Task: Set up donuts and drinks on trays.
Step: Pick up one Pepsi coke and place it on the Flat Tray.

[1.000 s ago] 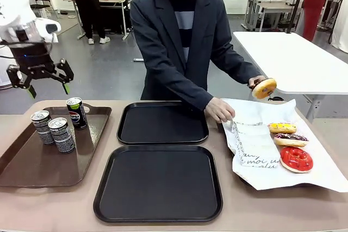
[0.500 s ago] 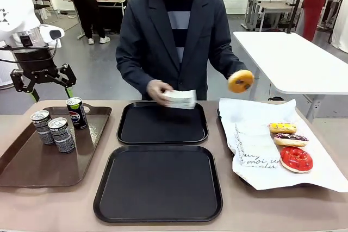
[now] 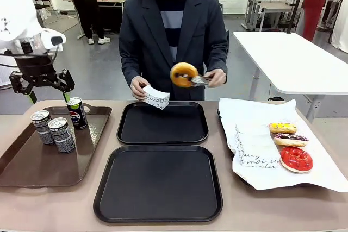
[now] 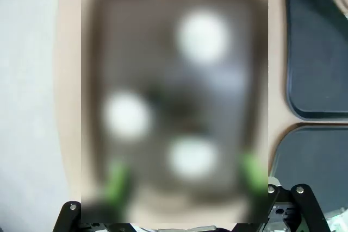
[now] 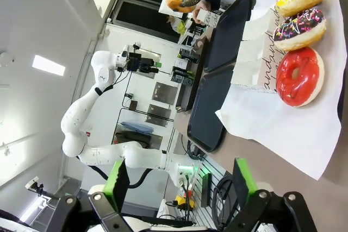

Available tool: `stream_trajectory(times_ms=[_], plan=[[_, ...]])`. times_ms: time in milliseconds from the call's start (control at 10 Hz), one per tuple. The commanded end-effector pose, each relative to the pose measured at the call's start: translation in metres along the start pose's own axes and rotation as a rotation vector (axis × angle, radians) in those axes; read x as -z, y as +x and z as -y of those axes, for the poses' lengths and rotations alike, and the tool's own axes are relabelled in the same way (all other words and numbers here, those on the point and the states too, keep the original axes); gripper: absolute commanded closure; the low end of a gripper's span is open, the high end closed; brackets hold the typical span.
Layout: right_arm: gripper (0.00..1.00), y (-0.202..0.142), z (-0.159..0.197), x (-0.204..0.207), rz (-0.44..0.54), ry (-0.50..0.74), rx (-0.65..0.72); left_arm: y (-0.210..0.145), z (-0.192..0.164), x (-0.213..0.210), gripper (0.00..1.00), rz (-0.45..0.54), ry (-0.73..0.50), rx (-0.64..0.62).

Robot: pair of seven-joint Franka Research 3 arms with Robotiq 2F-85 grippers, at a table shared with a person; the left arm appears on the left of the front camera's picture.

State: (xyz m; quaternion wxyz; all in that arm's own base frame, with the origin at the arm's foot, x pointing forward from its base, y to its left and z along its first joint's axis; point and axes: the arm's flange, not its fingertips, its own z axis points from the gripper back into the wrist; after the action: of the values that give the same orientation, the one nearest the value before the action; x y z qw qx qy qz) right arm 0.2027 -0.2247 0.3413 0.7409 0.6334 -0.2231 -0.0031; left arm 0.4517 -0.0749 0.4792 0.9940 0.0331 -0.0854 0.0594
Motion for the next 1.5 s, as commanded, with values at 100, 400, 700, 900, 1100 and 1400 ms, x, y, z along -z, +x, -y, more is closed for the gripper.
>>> stream_trajectory(times_ms=[100, 400, 700, 900, 1100, 1400], plan=[[0.0, -0.002, -0.001, 0.0, 0.001, 0.009, -0.014, -0.007, 0.014, 0.024, 0.0, 0.044, 0.052, 0.049], [0.0, -0.002, -0.001, 0.0, 0.001, 0.009, -0.014, -0.006, 0.02, 0.038, 0.0, 0.014, 0.017, 0.04], [0.0, -0.002, -0.001, 0.0, 0.001, 0.009, -0.014, 0.003, 0.016, 0.055, 0.0, -0.051, -0.088, 0.007], [0.0, -0.002, -0.001, 0.0, 0.001, 0.009, -0.014, 0.004, 0.017, 0.063, 0.0, -0.07, -0.099, 0.008], [0.0, -0.002, -0.001, 0.0, 0.001, 0.009, -0.014, 0.004, 0.017, 0.07, 0.0, -0.078, -0.076, 0.0], [0.0, -0.002, -0.001, 0.0, 0.001, 0.009, -0.014, 0.002, 0.014, 0.075, 0.0, -0.081, -0.053, 0.001]])
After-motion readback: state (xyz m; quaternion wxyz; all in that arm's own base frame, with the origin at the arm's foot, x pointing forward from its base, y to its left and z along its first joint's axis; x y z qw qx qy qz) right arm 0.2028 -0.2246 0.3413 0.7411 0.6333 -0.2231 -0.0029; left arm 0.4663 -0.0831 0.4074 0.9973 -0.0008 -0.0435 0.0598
